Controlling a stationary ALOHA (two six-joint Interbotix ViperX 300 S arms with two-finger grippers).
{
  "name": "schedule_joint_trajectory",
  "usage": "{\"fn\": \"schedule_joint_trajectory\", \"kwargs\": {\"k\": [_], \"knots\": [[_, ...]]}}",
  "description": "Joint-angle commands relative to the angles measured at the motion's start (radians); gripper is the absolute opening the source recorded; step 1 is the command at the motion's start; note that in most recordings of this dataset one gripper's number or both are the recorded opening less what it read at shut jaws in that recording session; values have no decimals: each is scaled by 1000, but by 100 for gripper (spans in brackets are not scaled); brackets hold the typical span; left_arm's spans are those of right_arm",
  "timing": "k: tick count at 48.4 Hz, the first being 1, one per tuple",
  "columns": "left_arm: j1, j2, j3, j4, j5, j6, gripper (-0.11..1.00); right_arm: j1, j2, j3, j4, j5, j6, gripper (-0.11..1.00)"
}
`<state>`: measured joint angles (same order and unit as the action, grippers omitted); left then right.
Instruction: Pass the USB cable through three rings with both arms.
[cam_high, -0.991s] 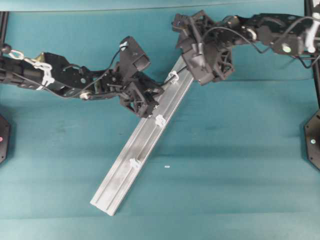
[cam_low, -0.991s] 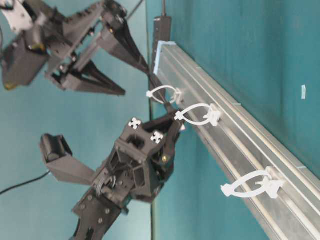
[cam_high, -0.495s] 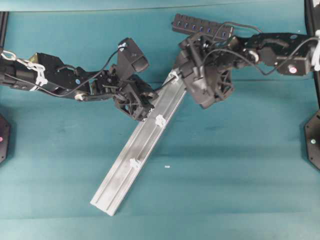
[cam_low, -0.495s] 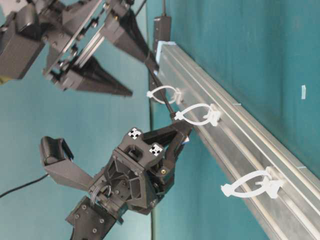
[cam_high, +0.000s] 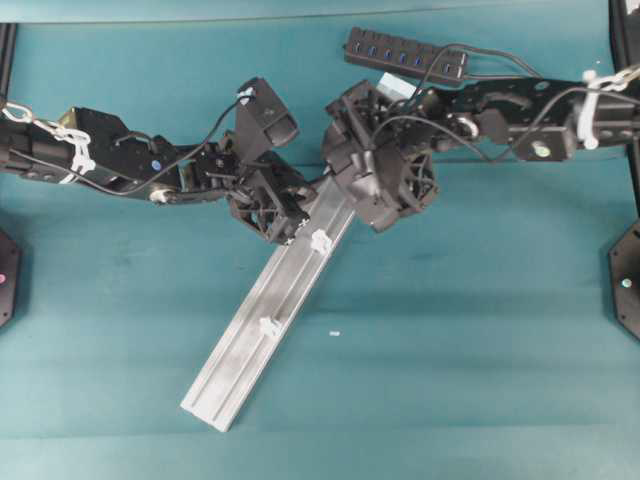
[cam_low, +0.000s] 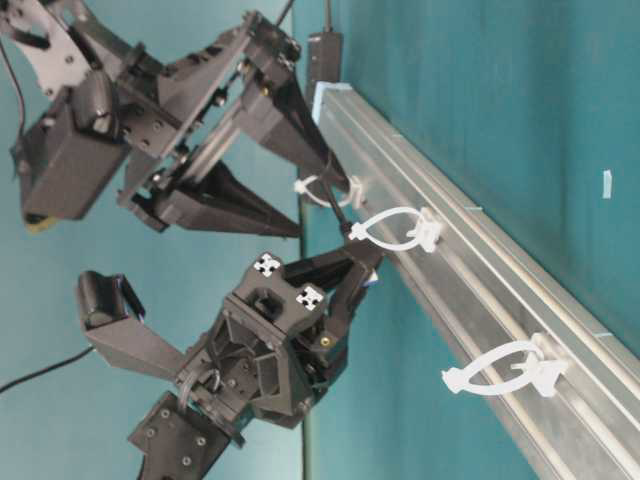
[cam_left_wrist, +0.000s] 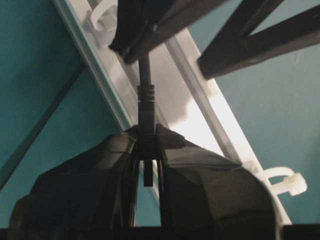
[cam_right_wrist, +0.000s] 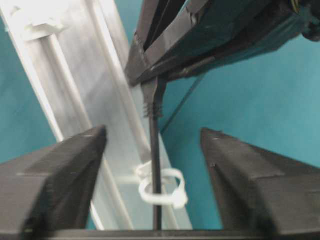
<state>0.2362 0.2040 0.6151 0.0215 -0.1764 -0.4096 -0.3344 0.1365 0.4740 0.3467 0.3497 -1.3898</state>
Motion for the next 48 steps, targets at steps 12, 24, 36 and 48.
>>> {"fn": "schedule_joint_trajectory", "kwargs": {"k": [12,24,36,48], "knots": [[-6,-23,-20,2,-8,0,8,2,26,-15,2,-5,12,67],[-6,-23,-20,5,-8,0,8,-6,48,-17,-9,-15,12,66],[-6,-23,-18,2,-8,0,8,-6,49,-25,-12,-15,14,45],[-6,-25,-17,5,-8,0,8,-8,54,-49,-12,34,12,10]]}}
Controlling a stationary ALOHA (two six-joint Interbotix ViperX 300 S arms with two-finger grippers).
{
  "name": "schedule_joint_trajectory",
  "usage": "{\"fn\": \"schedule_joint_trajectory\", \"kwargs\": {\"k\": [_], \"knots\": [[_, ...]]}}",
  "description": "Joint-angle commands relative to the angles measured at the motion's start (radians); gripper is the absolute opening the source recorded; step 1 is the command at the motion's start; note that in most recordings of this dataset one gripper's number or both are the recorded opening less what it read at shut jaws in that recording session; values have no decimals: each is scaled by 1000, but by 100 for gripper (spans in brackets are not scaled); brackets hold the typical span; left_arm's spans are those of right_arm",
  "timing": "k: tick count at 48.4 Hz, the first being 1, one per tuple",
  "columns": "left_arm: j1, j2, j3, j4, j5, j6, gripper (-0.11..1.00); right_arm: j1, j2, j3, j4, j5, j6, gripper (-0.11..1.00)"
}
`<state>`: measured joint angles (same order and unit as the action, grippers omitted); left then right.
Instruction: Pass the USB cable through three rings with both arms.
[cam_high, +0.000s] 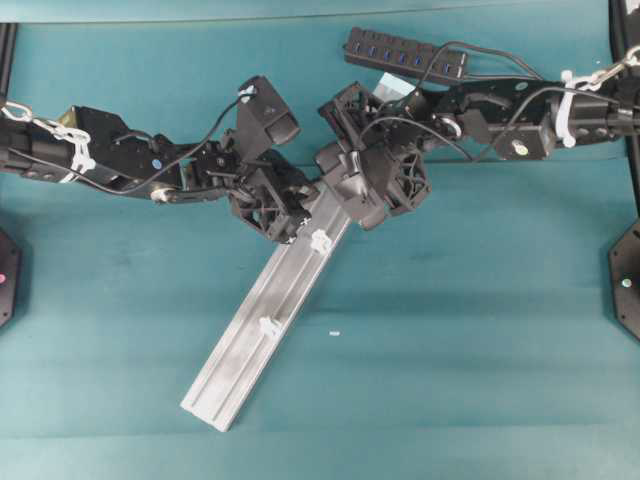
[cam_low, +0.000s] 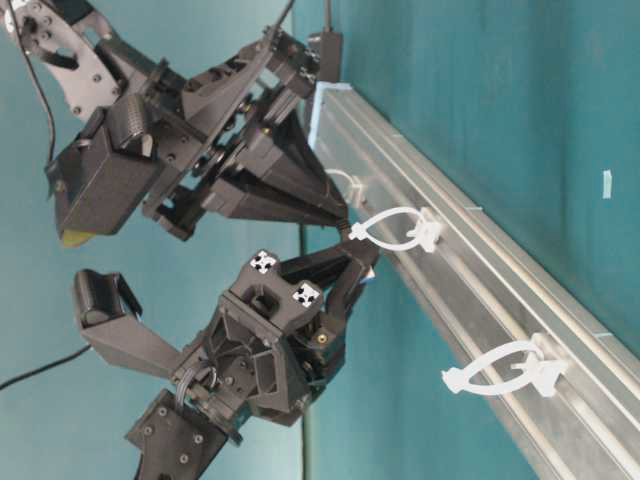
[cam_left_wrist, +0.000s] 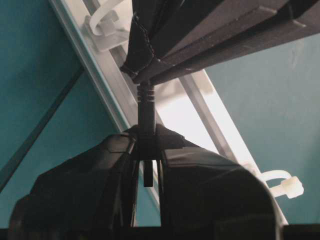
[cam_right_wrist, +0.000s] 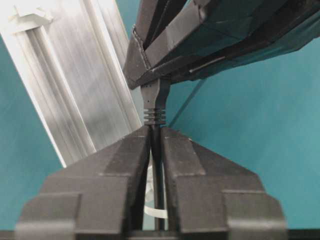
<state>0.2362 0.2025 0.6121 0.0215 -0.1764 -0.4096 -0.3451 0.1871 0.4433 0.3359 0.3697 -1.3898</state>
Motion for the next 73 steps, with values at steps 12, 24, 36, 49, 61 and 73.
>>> {"fn": "schedule_joint_trajectory", "kwargs": {"k": [12,24,36,49,61,73], "knots": [[-6,-25,-14,2,-8,0,8,2,5,-21,-37,46,12,10],[-6,-52,2,5,-23,6,8,2,6,-25,-63,46,14,10],[-14,-91,40,5,-37,12,14,2,8,-29,-64,48,12,10],[-32,-181,120,5,-29,-15,84,0,9,-32,-100,81,12,10],[-84,-354,210,2,21,-25,91,0,0,-28,-104,80,9,10],[-133,-518,268,5,176,-26,91,0,-44,23,-104,81,2,10]]}}
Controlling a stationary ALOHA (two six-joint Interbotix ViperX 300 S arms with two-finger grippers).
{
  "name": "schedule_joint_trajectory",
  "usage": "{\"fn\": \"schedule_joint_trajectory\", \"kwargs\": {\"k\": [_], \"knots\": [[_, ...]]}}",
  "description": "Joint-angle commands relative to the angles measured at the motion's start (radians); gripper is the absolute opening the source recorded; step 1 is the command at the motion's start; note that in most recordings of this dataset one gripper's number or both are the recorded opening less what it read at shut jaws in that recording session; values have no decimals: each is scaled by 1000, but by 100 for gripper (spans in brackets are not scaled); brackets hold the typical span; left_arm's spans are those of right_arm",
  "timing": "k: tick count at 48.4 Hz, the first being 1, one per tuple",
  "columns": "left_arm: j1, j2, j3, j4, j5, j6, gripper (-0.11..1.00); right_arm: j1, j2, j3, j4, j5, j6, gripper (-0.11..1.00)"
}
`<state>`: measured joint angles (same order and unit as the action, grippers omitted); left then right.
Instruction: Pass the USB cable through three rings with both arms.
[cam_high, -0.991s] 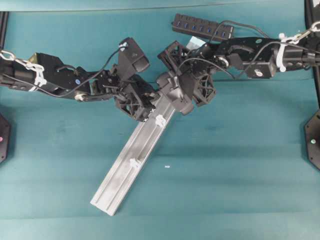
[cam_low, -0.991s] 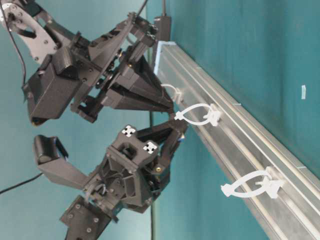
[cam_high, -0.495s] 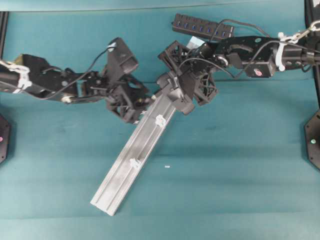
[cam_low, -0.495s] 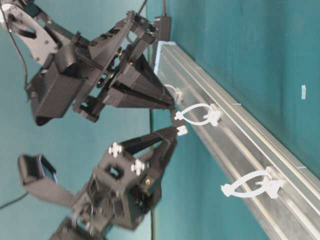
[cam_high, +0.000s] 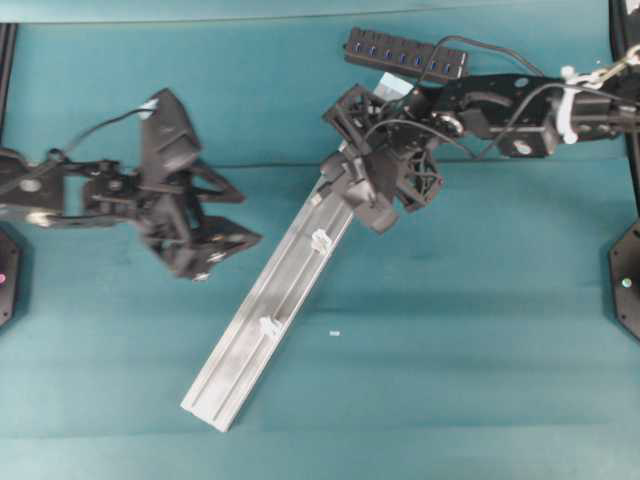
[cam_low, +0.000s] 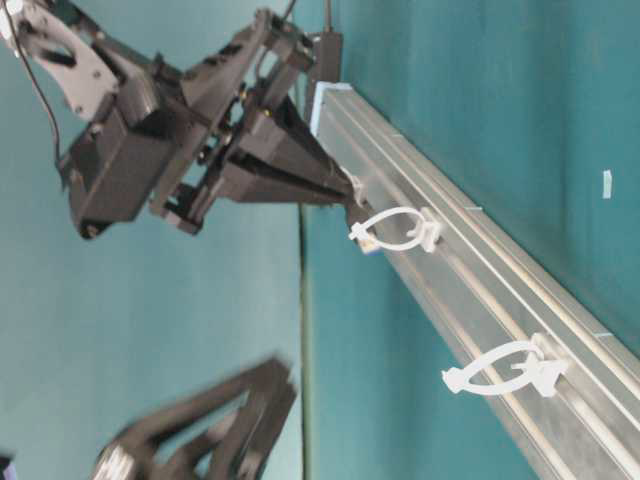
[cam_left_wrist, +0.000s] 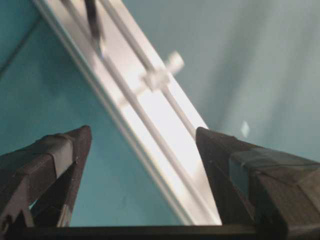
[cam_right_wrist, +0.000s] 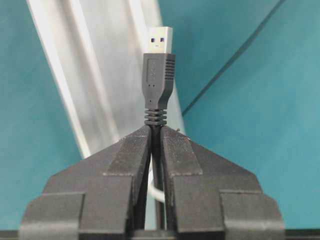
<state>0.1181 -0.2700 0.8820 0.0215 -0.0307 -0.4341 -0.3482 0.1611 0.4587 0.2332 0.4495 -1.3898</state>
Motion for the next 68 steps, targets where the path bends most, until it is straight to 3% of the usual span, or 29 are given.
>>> {"fn": "schedule_joint_trajectory", "kwargs": {"k": [1,28,68], "knots": [[-18,-52,0,5,38,-2,91,3,-21,12,-2,3,0,10],[-17,-84,25,5,40,-6,91,40,-37,35,-2,5,-51,10],[-6,-78,23,2,15,-6,90,77,5,35,2,-32,-46,10]]}}
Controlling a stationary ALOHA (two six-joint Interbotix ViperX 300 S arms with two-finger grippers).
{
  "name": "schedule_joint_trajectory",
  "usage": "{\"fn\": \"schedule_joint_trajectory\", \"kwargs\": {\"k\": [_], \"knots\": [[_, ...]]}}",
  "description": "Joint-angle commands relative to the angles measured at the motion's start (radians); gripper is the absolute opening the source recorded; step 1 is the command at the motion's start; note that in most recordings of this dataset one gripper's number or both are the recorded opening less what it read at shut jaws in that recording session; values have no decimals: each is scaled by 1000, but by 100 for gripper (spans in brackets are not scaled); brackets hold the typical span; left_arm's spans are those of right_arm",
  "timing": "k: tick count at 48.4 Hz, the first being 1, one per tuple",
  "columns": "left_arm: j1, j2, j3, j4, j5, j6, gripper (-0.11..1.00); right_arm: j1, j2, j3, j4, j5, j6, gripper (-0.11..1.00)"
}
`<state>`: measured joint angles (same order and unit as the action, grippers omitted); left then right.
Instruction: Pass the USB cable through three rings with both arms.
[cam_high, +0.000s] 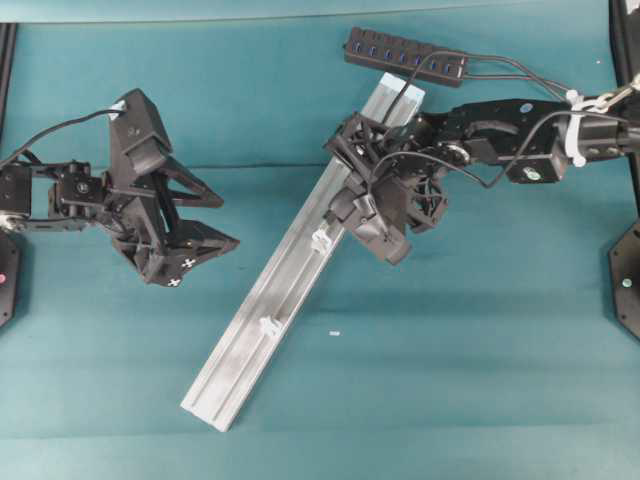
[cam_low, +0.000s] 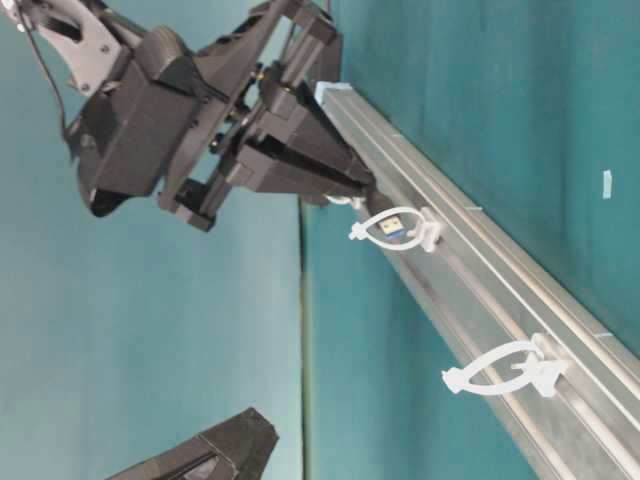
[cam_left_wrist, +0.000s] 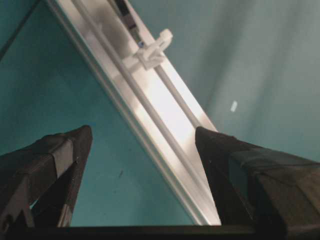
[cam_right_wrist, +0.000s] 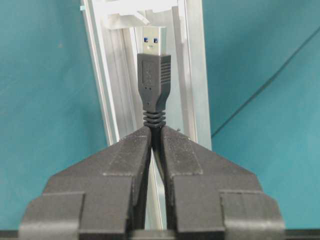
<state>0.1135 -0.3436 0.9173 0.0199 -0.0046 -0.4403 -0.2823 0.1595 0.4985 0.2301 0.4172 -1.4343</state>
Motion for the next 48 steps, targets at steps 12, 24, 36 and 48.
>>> {"fn": "schedule_joint_trajectory", "kwargs": {"k": [12,24,36,48], "knots": [[-3,-5,-6,3,-9,0,90,12,-6,8,9,-2,2,10],[-3,-5,0,6,-11,0,90,15,-14,8,11,0,2,10],[-2,-3,-2,3,-12,0,90,21,-17,9,17,2,2,10],[-3,-3,3,6,-12,0,90,25,-29,9,20,-2,2,10]]}}
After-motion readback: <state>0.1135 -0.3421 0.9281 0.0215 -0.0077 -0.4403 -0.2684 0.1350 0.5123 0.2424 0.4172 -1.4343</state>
